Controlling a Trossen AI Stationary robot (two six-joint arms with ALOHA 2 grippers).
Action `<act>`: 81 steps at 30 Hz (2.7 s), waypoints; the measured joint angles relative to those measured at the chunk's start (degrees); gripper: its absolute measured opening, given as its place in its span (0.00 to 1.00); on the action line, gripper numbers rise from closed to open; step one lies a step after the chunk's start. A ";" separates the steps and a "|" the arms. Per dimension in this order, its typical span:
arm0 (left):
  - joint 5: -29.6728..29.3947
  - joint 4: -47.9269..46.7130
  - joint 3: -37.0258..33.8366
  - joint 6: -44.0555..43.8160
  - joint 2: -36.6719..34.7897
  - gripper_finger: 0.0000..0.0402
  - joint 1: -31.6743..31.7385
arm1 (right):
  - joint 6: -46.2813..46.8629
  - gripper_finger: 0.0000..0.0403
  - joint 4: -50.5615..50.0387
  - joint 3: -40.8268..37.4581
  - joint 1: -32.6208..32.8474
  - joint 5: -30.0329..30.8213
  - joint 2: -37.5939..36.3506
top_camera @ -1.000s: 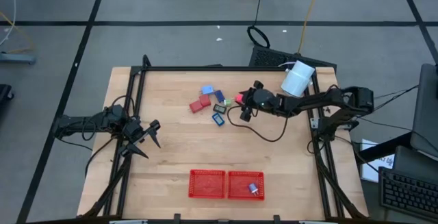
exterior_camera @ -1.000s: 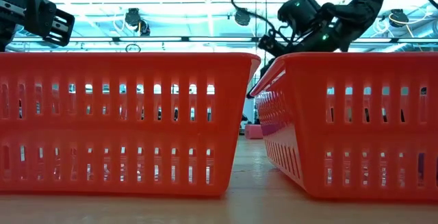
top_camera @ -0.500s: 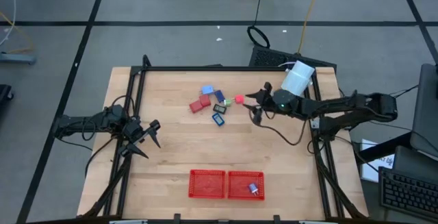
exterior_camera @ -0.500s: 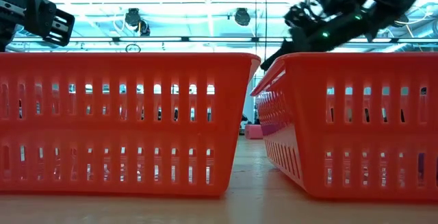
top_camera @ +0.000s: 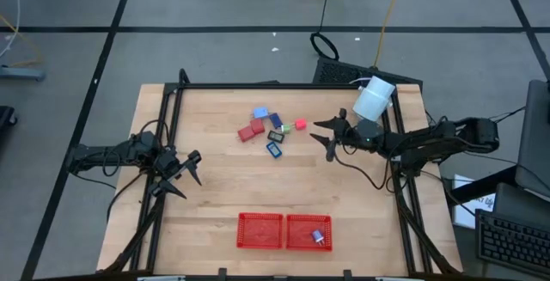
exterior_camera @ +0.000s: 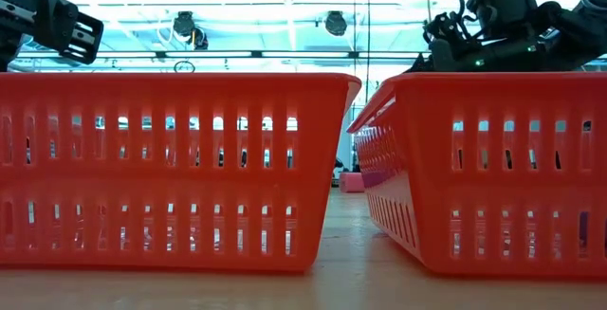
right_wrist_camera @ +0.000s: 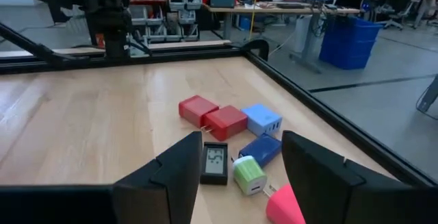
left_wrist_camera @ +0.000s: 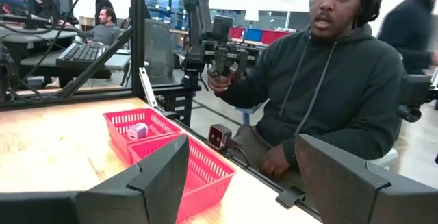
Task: Pick & Place Office items
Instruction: Put the pink charger adapter into the right red bin
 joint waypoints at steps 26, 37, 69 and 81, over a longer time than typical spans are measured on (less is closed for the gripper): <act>0.00 0.00 0.00 -0.02 0.00 0.67 0.02 | 2.97 0.68 -2.59 2.43 1.14 0.56 4.16; 0.02 0.00 0.02 0.00 0.00 0.67 0.02 | 1.77 0.71 -6.25 7.40 1.09 4.76 14.27; 0.00 0.02 0.01 0.00 0.00 0.67 0.01 | -13.91 0.69 -33.46 27.45 -14.30 -11.96 32.07; 0.02 0.02 0.02 0.00 0.00 0.67 0.01 | -8.03 0.69 -34.44 27.41 -8.60 -11.58 31.78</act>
